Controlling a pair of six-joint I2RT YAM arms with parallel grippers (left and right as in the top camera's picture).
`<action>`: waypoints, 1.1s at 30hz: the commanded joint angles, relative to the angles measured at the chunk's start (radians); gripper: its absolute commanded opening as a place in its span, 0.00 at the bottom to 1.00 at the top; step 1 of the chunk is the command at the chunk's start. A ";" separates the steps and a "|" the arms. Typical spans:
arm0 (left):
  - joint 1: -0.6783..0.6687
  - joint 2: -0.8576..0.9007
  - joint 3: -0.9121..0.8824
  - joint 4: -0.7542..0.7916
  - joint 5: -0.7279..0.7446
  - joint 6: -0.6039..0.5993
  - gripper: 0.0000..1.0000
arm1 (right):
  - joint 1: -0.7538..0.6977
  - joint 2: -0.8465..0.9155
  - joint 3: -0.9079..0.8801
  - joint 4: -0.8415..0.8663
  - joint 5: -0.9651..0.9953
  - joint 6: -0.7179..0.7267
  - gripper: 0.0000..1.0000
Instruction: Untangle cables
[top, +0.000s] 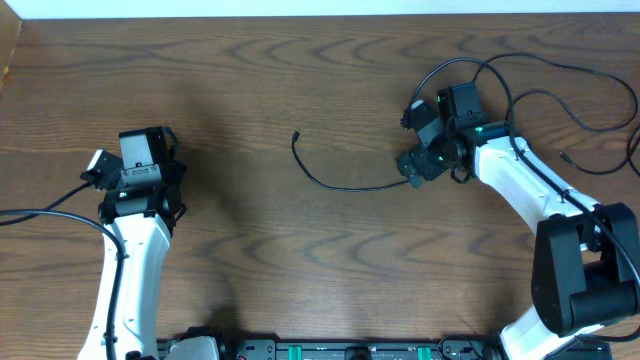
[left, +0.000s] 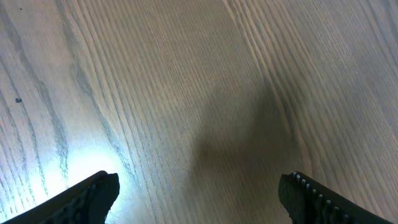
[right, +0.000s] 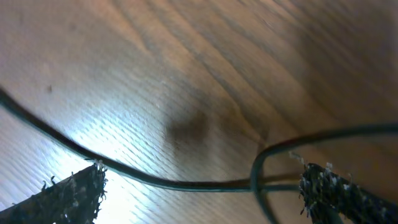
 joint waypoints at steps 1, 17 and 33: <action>0.004 -0.006 0.000 -0.002 -0.006 -0.005 0.87 | 0.002 0.000 -0.007 0.000 -0.004 -0.262 0.99; 0.004 -0.006 0.000 -0.002 -0.006 -0.005 0.87 | -0.152 0.056 -0.007 0.014 -0.270 -0.399 0.99; 0.004 -0.006 0.000 -0.002 -0.006 -0.005 0.87 | -0.150 0.234 -0.007 -0.017 -0.274 -0.438 0.66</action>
